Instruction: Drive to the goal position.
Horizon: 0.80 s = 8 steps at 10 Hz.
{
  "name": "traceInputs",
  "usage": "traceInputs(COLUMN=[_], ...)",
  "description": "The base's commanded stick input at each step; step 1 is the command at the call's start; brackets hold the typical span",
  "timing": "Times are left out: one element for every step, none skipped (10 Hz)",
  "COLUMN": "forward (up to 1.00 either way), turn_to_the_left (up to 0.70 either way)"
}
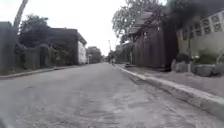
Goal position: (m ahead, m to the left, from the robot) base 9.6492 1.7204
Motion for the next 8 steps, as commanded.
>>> traceInputs(forward=[1.00,1.00,1.00,1.00,1.00,1.00,1.00,1.00], turn_to_the_left=[-0.04,-0.14,-0.40,-0.40,-0.38,-0.26,-0.14,0.00])
